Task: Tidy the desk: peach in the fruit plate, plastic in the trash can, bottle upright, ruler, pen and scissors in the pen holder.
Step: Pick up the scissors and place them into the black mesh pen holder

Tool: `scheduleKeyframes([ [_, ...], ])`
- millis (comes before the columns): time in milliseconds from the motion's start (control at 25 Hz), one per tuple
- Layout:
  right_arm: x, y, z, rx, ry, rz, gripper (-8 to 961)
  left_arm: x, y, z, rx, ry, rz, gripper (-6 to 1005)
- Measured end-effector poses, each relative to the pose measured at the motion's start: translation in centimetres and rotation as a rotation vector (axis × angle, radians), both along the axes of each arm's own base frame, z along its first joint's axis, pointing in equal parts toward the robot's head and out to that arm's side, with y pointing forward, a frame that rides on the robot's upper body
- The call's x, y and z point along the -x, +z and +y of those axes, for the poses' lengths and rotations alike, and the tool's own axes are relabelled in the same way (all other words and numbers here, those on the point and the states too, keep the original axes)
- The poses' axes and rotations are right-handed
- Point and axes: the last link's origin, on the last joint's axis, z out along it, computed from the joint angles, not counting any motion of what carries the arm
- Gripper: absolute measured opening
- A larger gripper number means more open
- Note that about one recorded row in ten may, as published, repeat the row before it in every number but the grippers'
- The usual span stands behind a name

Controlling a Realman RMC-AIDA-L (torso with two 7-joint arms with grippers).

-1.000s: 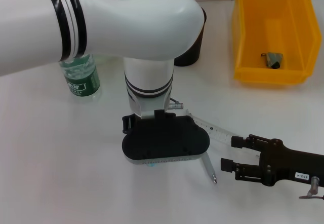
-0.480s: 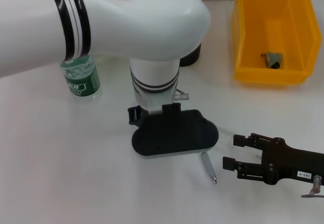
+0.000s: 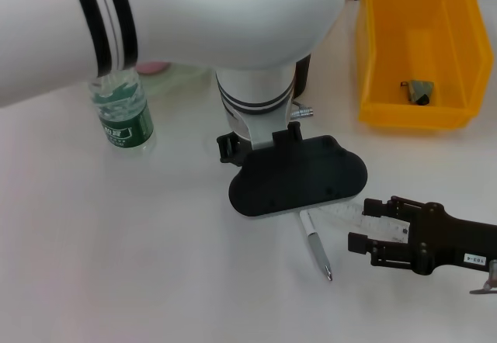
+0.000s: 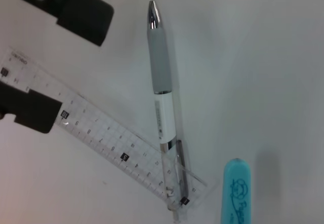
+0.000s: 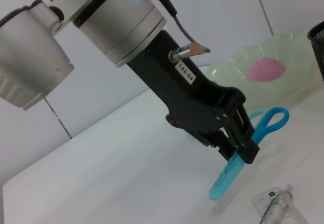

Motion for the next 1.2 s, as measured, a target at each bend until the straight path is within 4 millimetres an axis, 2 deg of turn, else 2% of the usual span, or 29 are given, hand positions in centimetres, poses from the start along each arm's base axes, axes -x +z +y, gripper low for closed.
scheduleKeyframes([
  [680,1.1,0.4,1.1,0.003,0.022,0.007,825,-1.3,3.1,0.3,-0.095,-0.016,-0.088,246],
  [920,1.2,0.4,1.1,0.006,0.026,0.01,826,-2.7,5.0,1.5,-0.159,-0.024,-0.191,250],
  [1200,1.3,0.3,1.1,0.012,0.025,0.017,825,-3.3,6.2,1.9,-0.205,-0.025,-0.24,255],
])
